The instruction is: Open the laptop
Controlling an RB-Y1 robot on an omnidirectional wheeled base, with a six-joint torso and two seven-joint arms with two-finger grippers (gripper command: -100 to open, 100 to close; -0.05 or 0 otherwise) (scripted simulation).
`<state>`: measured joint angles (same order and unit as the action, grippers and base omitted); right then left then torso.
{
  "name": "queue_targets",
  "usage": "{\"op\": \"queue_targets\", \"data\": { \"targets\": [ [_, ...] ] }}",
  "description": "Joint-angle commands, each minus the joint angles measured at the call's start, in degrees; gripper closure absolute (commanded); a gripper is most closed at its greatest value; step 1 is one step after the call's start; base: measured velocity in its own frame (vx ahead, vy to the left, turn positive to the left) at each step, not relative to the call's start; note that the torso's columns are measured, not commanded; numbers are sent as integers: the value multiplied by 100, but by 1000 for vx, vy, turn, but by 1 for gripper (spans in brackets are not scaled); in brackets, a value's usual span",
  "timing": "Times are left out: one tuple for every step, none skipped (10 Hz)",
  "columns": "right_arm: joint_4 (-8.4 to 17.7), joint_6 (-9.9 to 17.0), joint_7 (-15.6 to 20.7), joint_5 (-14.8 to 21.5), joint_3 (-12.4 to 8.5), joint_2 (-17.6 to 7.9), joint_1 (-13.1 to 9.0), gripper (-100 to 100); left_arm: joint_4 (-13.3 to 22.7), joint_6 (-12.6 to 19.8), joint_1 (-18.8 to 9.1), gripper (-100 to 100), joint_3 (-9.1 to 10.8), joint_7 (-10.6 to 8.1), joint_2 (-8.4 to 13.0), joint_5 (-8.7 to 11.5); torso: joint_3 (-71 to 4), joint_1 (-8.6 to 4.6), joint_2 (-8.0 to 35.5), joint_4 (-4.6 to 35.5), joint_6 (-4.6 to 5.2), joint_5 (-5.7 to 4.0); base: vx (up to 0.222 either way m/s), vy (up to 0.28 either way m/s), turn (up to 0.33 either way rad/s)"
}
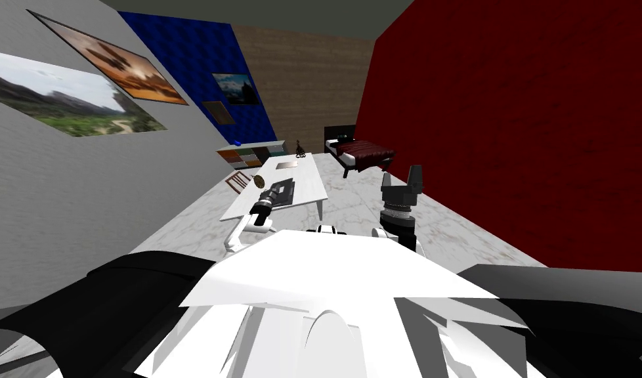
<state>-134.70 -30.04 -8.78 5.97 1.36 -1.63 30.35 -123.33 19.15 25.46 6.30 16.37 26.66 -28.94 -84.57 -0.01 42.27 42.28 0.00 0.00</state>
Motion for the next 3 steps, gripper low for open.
{"op": "queue_targets", "data": {
  "targets": [
    [0,0,0,0,0,0,0,0,0,0,0,0,0,0,0,0,0,0,1,0,0,0,0,0,0],
    [0,0,0,0,0,0,0,0,0,0,0,0,0,0,0,0,1,1,1,0,0,0,0,0,0],
    [0,0,0,0,0,0,0,0,0,0,0,0,0,0,0,0,1,1,1,0,0,0,0,0,0]
  ]
}}
